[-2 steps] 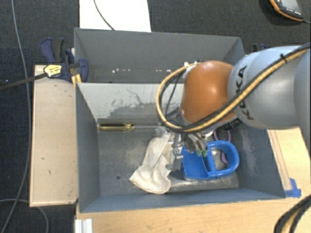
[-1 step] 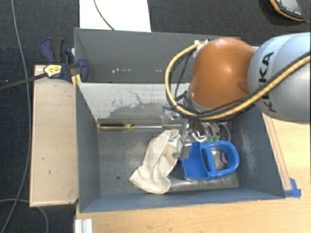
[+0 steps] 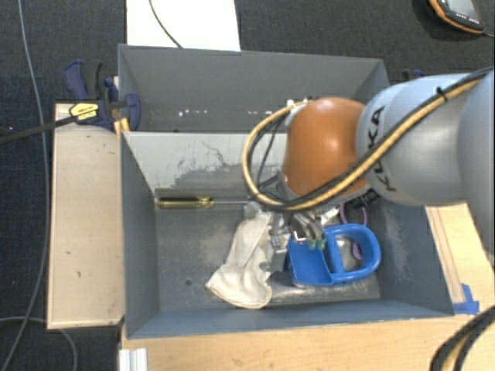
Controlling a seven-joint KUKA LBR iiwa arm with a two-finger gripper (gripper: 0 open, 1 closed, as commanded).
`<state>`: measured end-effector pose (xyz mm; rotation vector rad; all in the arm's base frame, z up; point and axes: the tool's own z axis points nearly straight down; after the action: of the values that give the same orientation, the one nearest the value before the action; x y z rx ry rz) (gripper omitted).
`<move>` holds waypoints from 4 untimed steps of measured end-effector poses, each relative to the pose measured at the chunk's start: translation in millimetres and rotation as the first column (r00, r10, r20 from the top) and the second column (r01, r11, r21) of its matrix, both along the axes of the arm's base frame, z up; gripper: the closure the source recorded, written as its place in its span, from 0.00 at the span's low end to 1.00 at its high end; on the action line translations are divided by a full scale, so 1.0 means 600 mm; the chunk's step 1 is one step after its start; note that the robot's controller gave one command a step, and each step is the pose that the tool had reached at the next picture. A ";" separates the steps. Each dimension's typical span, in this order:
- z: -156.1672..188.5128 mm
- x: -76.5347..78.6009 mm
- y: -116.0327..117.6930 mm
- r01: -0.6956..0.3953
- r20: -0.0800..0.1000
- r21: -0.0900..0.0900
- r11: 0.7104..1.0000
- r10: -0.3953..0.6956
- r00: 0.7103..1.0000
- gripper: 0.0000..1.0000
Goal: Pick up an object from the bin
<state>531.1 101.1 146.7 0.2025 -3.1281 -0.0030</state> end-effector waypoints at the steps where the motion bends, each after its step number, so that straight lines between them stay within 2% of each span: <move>1: 0.022 0.018 0.018 -0.200 0.032 0.001 0.980 0.199 0.979 0.00; 2: 0.028 0.023 -0.016 -0.163 0.025 0.005 0.987 0.163 0.986 0.00; 3: 0.010 0.012 -0.050 -0.039 0.027 0.003 0.999 0.039 0.999 0.00; 4: 0.029 0.036 0.037 -0.113 0.035 0.005 0.994 0.113 0.993 0.00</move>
Offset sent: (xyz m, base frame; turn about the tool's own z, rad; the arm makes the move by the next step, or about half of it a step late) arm 0.0191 -0.0586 0.0231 -0.0336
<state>552.9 123.4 163.9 0.3836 -3.1464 -0.0103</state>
